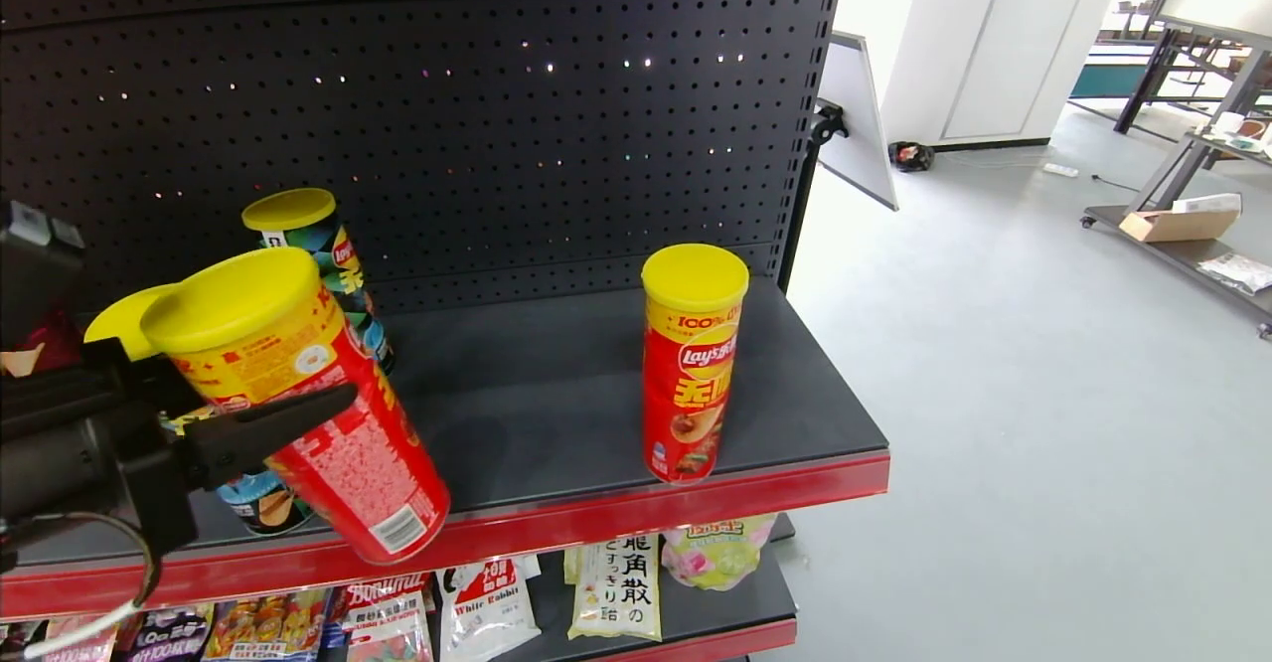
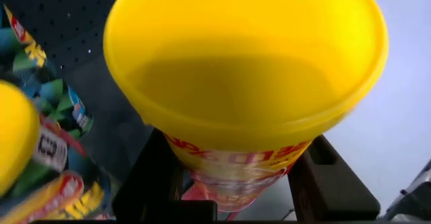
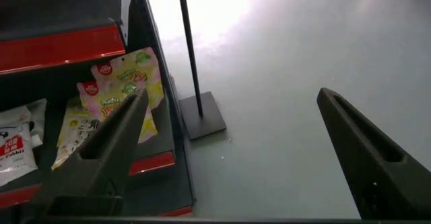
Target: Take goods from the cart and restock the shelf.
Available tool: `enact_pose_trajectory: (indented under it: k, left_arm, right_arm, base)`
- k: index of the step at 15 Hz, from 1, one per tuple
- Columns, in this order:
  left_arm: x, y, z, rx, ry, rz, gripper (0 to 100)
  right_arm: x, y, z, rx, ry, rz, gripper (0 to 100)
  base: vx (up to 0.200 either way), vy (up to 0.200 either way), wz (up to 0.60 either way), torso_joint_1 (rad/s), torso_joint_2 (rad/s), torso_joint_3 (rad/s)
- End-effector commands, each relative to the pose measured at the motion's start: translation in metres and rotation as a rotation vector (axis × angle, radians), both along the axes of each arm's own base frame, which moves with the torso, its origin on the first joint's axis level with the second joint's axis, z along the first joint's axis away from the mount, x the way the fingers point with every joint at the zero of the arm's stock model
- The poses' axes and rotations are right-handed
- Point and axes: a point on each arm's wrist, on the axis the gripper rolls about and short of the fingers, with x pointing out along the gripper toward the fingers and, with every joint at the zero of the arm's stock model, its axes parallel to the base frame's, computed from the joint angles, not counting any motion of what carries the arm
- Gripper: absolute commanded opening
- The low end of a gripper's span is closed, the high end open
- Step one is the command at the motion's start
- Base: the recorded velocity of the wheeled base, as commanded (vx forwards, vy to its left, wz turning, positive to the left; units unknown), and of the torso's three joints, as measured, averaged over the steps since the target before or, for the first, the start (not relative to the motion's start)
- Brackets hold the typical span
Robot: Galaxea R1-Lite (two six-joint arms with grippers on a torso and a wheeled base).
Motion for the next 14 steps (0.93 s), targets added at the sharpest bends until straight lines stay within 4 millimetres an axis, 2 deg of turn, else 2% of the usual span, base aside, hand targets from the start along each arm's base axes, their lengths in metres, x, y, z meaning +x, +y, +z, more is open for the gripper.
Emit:
enact_pose_trajectory:
  k: [1, 2, 3, 5, 10, 12, 13, 14]
  left_arm:
    - [0.029, -0.017, 0.002, 0.020, 0.033, -0.034, 0]
    - [0.034, -0.020, 0.004, 0.023, 0.031, -0.030, 0]
    - [0.053, -0.035, 0.012, 0.027, 0.024, -0.036, 0]
    - [0.072, -0.052, 0.014, 0.040, 0.023, -0.047, 0]
    - [0.125, -0.078, -0.006, 0.021, -0.034, -0.054, 0]
    - [0.145, -0.087, -0.010, 0.028, -0.036, -0.060, 0]
    - [0.161, -0.093, -0.010, 0.025, -0.047, -0.061, 0]
    - [0.167, -0.096, -0.009, 0.023, -0.053, -0.060, 0]
  right_arm:
    - [0.000, 0.000, 0.000, 0.000, 0.002, 0.001, 100]
    - [0.000, 0.000, 0.000, 0.000, 0.002, 0.001, 100]
    - [0.000, 0.000, 0.000, 0.000, 0.001, 0.001, 100]
    - [0.000, 0.000, 0.000, 0.000, 0.002, 0.001, 100]
    - [0.000, 0.000, 0.000, 0.000, 0.002, 0.001, 100]
    - [0.000, 0.000, 0.000, 0.000, 0.002, 0.001, 100]
    - [0.000, 0.000, 0.000, 0.000, 0.002, 0.001, 100]
    - [0.000, 0.000, 0.000, 0.000, 0.002, 0.001, 100]
  base:
    - [0.000, 0.000, 0.00, 0.000, 0.00, 0.000]
    - [0.000, 0.000, 0.00, 0.000, 0.00, 0.000]
    - [0.000, 0.000, 0.00, 0.000, 0.00, 0.000]
    - [0.000, 0.000, 0.00, 0.000, 0.00, 0.000]
    - [0.000, 0.000, 0.00, 0.000, 0.00, 0.000]
    - [0.000, 0.000, 0.00, 0.000, 0.00, 0.000]
    - [0.000, 0.000, 0.00, 0.000, 0.00, 0.000]
    - [0.000, 0.000, 0.00, 0.000, 0.00, 0.000]
